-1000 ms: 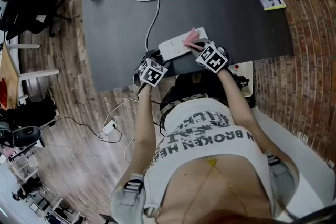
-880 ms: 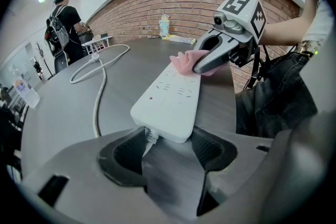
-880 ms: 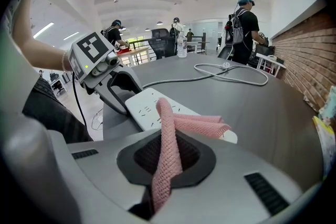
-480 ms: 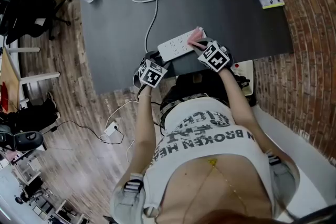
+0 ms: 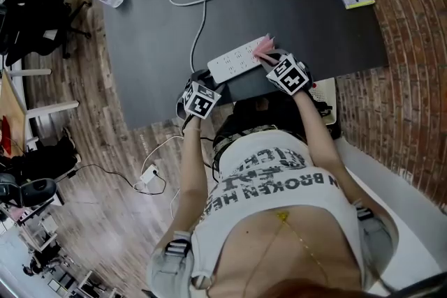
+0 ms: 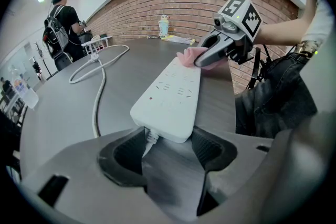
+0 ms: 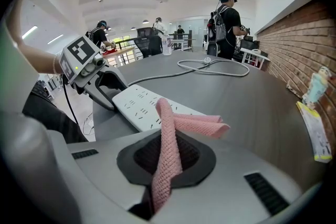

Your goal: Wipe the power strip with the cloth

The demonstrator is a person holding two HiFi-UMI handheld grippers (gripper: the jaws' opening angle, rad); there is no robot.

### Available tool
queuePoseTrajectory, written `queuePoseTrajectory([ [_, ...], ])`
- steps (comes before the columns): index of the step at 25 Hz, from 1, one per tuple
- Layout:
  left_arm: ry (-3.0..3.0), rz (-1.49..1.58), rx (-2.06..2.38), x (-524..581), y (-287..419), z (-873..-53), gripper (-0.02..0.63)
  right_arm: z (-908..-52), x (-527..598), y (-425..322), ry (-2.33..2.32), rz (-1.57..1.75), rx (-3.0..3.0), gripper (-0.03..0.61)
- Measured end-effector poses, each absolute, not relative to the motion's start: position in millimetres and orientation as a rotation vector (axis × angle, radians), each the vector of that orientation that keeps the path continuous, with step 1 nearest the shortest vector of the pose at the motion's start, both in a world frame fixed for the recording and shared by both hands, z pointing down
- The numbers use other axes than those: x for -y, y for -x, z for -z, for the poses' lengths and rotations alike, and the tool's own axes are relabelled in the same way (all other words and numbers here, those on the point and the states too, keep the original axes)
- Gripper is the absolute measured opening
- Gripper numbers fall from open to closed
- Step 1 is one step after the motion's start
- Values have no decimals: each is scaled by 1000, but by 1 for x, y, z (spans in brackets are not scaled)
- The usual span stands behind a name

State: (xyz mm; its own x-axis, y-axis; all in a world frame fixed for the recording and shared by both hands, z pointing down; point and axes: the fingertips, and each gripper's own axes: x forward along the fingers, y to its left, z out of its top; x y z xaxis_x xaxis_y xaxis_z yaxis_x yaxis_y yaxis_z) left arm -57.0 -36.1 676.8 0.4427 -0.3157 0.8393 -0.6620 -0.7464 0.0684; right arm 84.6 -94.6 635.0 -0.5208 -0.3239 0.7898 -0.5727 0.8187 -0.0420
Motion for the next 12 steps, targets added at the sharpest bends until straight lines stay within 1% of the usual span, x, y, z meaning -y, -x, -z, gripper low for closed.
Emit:
queuePoseTrajectory([
  [12, -2307, -1228, 832, 37, 57, -676, 265, -634, 101, -105, -754, -374, 2116, 16],
])
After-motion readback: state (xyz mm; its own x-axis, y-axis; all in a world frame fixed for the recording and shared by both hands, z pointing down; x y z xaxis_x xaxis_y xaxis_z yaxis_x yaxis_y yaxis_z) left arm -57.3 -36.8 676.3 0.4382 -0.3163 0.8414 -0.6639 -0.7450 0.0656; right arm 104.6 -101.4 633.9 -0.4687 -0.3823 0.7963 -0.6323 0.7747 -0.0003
